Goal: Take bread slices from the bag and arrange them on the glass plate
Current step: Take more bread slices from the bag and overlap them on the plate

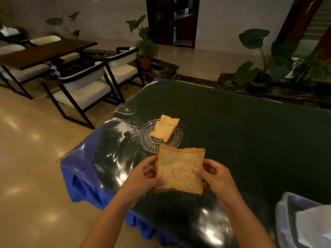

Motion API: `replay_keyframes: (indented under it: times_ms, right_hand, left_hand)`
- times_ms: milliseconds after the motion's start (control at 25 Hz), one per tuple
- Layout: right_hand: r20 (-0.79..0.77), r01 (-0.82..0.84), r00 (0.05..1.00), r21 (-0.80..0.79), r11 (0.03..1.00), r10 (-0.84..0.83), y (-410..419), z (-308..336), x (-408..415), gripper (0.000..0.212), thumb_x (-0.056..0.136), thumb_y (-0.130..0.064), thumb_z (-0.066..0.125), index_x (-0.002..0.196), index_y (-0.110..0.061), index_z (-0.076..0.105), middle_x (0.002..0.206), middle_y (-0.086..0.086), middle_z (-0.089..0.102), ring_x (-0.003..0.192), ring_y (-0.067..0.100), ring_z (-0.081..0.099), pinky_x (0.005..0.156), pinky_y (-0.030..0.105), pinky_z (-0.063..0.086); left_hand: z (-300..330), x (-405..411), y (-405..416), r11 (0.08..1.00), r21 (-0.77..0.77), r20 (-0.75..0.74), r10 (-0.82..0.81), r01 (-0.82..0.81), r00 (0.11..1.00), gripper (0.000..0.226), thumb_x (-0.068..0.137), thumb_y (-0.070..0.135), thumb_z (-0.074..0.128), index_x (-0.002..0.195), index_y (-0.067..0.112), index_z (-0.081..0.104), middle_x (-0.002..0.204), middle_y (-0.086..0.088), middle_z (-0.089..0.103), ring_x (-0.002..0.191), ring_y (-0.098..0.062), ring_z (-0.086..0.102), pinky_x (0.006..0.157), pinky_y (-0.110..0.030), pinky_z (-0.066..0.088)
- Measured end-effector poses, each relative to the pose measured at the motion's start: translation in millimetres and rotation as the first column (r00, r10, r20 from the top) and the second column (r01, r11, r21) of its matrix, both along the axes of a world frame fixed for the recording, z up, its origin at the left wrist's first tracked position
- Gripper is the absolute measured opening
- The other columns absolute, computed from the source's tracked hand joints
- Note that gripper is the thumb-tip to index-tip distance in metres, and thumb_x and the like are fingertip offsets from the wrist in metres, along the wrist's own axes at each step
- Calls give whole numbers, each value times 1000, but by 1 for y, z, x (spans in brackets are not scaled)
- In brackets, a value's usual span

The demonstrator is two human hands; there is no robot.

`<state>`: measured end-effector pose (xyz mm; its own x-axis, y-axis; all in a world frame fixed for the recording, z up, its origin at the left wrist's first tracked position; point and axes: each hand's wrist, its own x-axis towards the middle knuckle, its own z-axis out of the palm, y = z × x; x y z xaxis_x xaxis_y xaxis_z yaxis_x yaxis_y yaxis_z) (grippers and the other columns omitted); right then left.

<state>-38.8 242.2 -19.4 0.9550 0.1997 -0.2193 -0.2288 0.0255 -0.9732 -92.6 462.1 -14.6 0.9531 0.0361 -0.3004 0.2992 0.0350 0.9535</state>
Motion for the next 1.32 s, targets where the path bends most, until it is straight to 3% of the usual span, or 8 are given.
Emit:
replay_keyframes:
  times_ms: [80,320,560,800,920,1000,1160,1320]
  right_hand:
    - [14,18,1000,-20,1000,-18,18,-10,16,23,77,-9,69,83,-31,65,78,-7,72,72,7,70,52,24,56]
    - [-38,-47,998,27,999,48,69,-46,81,30,74,-9,71,91,-34,66,88,-14,74,82,7,69,56,19,54]
    - [-153,-1,988,16,1000,3,117,-68,128,36,74,-1,68,104,-21,64,93,-2,72,85,11,69,60,21,55]
    - [-172,227,957,-51,972,-233,158,-88,147,33,76,-1,67,91,-30,64,96,-4,70,88,10,67,65,24,56]
    - [-140,329,929,-110,938,-342,180,-96,157,33,77,-2,67,90,-31,63,99,-5,68,93,12,65,75,32,55]
    - [-107,367,917,-160,916,-385,190,-102,164,34,77,-1,66,86,-34,63,94,-11,69,88,5,65,70,25,55]
    - [-66,427,889,-244,871,-454,203,-123,185,40,77,2,65,84,-37,62,90,-15,68,82,-6,65,61,13,53]
    - [-48,440,879,-305,844,-475,205,-148,209,42,78,-1,65,83,-42,59,86,-21,66,78,-11,63,58,9,51]
  left_hand:
    - [-9,16,15,1000,12,32,18,-18,999,67,69,-2,74,115,40,50,107,2,64,91,-10,68,66,-22,56]
    - [-35,79,64,992,73,0,101,-101,995,74,70,-6,72,129,28,44,109,-2,61,100,-21,64,77,-33,58]
    - [-54,133,115,992,106,-87,74,-64,993,71,71,-7,71,131,23,46,113,-12,59,103,-30,62,76,-35,57]
    - [-82,190,149,992,103,-100,-68,78,993,62,75,-8,65,112,41,53,108,9,61,91,-4,66,66,-22,57]
    - [-99,221,165,981,88,-99,-164,173,982,60,77,-4,65,108,46,51,115,12,58,102,-10,61,82,-34,56]
    - [-112,239,171,968,93,-77,-228,235,971,57,79,3,66,108,49,50,118,13,57,106,-10,58,87,-37,54]
    - [-137,267,172,953,124,-28,-277,278,961,46,82,17,65,108,53,51,113,20,61,101,5,60,73,-19,55]
    - [-165,286,163,919,241,-30,-314,311,949,52,86,19,60,130,37,38,130,3,48,119,-13,49,96,-42,49]
